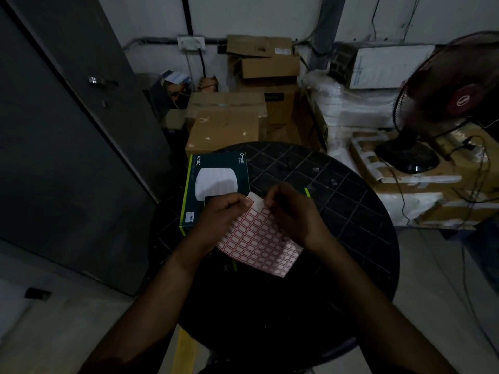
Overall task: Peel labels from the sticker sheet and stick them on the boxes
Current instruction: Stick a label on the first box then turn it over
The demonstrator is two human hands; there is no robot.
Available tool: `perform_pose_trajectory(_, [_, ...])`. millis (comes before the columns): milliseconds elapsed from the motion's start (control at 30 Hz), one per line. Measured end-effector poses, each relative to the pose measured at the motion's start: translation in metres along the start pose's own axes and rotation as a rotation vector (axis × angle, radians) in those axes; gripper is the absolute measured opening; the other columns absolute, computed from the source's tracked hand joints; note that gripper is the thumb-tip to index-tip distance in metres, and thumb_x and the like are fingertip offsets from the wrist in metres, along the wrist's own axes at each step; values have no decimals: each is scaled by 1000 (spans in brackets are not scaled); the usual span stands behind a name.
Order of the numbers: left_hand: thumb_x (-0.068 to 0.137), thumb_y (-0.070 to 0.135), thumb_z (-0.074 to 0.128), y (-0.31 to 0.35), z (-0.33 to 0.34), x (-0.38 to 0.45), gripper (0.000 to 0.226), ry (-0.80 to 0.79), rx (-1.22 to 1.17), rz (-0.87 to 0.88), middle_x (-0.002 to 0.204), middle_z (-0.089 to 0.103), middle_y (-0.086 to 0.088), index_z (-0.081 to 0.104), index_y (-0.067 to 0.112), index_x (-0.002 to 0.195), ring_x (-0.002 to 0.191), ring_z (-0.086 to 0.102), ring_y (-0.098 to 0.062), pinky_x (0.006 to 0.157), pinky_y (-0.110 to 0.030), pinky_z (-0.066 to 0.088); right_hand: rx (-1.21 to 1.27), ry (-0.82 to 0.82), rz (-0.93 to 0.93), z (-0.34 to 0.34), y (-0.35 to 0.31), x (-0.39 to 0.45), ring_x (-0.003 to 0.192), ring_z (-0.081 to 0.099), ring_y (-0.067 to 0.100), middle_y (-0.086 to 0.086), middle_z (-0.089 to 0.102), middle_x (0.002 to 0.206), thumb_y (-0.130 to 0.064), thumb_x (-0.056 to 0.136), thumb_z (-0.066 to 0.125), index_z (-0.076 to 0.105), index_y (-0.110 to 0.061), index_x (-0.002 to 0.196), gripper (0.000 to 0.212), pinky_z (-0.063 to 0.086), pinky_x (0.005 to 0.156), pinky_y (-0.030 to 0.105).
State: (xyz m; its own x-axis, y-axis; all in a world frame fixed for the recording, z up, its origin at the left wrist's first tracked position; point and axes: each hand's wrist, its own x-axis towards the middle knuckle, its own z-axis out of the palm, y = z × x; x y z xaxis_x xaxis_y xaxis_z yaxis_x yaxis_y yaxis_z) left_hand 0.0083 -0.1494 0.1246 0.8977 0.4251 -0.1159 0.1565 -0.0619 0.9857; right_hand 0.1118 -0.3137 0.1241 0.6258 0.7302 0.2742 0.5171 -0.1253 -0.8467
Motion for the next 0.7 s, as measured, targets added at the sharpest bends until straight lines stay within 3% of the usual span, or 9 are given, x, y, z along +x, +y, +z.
perform_pose_trajectory(100, [98, 20, 56, 1, 1, 0, 20, 10, 14, -2, 96, 74, -9, 74, 11, 99, 90, 70, -22, 85, -44, 56, 107, -33, 7, -11, 0, 1, 66, 57, 10, -7, 60, 77, -6, 99, 56, 60, -14, 93, 11, 48, 59, 27])
perform_pose_trajectory(267, [98, 23, 57, 0, 6, 4, 18, 30, 96, 47, 87, 72, 3, 73, 23, 89, 81, 66, -7, 77, -34, 53, 8, -34, 10, -19, -1, -3, 73, 64, 2, -12, 67, 78, -9, 91, 71, 65, -16, 89, 10, 46, 65, 12])
perform_pose_trajectory(400, [92, 40, 54, -7, 6, 10, 19, 19, 171, 134, 105, 70, 11, 71, 37, 101, 102, 64, -7, 88, -34, 52, -30, 40, 109, -19, 18, -15, 63, 57, 4, -13, 64, 70, -15, 84, 78, 63, -24, 82, 18, 46, 61, 19])
perform_pose_trajectory(500, [94, 36, 60, -15, 8, 13, 16, 2, 386, 220, 112, 63, 14, 67, 39, 107, 108, 57, -1, 93, -25, 47, 148, 1, 170, -22, 45, -40, 59, 54, 14, -4, 57, 62, -7, 84, 78, 56, -18, 83, 25, 46, 59, 27])
perform_pose_trajectory(600, [93, 31, 63, -16, 12, 15, 20, 21, 533, 276, 112, 58, 15, 66, 36, 113, 111, 51, -1, 89, -14, 38, 190, 11, 348, -23, 85, -73, 66, 62, 11, 2, 64, 67, -4, 83, 79, 54, -15, 91, 29, 50, 64, 26])
perform_pose_trajectory(700, [92, 30, 66, -16, 12, 17, 23, 32, 564, 291, 114, 58, 13, 66, 34, 114, 114, 47, -3, 89, -17, 36, 76, 36, 539, -13, 131, -104, 70, 66, 10, -2, 67, 72, -4, 79, 81, 53, -18, 93, 35, 54, 70, 34])
